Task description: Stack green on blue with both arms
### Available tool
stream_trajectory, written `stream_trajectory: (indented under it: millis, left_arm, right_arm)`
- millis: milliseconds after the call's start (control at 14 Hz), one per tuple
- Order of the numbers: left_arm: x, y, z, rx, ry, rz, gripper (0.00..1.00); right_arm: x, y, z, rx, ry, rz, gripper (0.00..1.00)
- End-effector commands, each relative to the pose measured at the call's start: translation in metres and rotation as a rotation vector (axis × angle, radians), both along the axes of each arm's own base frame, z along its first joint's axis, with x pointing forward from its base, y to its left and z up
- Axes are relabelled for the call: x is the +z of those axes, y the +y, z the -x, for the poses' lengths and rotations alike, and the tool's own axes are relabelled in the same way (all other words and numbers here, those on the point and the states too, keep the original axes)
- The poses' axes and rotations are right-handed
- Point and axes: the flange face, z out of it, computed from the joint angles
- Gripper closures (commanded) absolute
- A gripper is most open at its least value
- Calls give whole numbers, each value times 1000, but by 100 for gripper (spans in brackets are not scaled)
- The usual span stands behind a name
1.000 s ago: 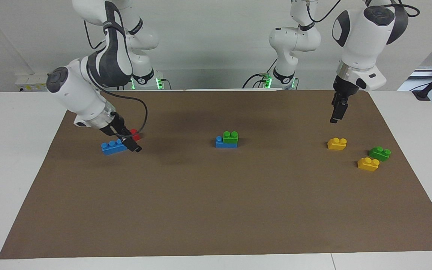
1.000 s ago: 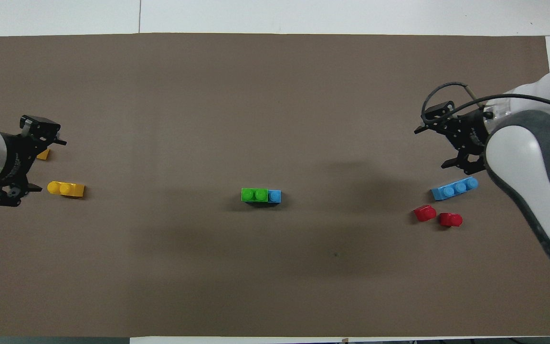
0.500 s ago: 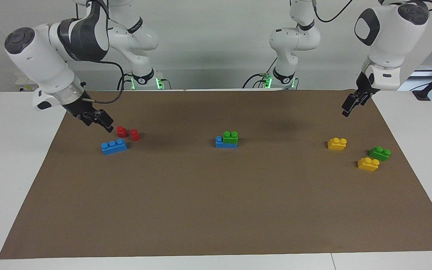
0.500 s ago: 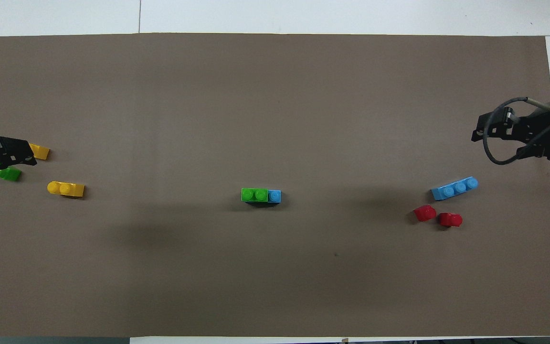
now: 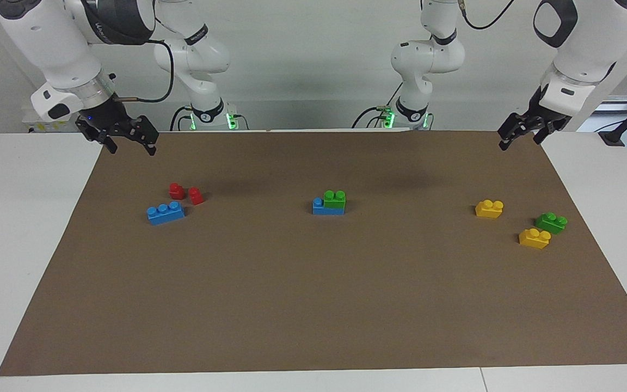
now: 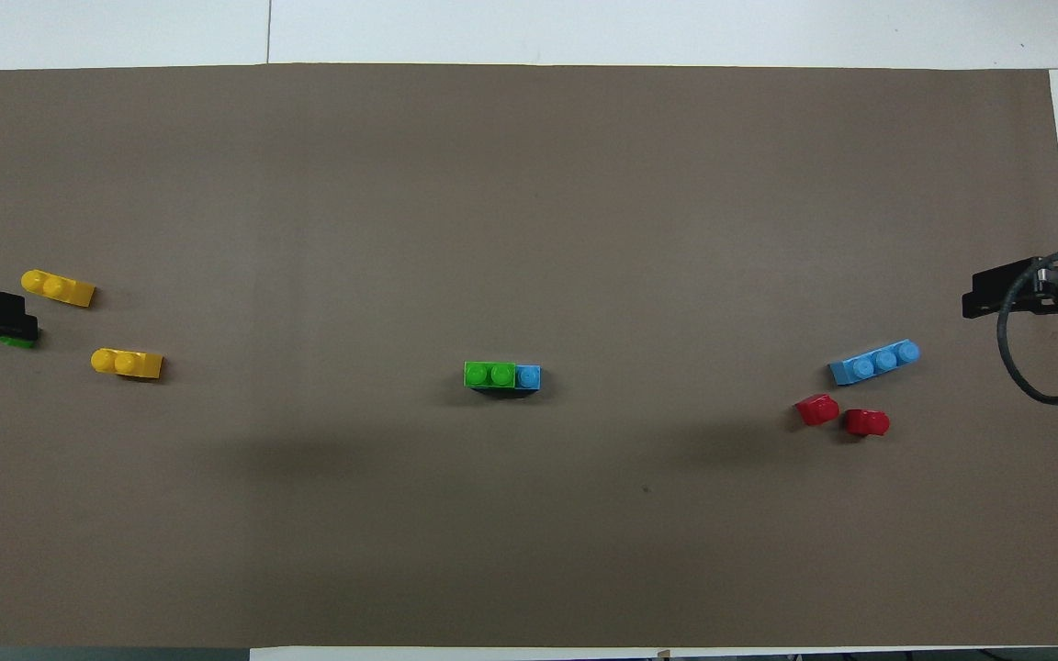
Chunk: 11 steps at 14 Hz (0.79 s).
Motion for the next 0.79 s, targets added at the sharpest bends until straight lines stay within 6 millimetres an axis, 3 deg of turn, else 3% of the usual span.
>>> stream_trajectory:
  millis: [0,214,357,500,714]
  left_arm:
    - [9,2,-8,-51,57,15,0]
    - [16,-1,-8,-47,79,62,0]
    - [15,10,-9,-42,89,63,0]
    - [29,3,-17,-74,59,63,0]
    - [28,5,-17,-71,60,64,0]
  right_arm:
    - [1,-2,-2,34,7,30,0]
    - [1,-5,-1,36,12,48,0]
    - [0,-4,-1,39,15,51,0]
    - [0,-3,-1,41,15,51,0]
    - [0,-4,0,59,16,50,0]
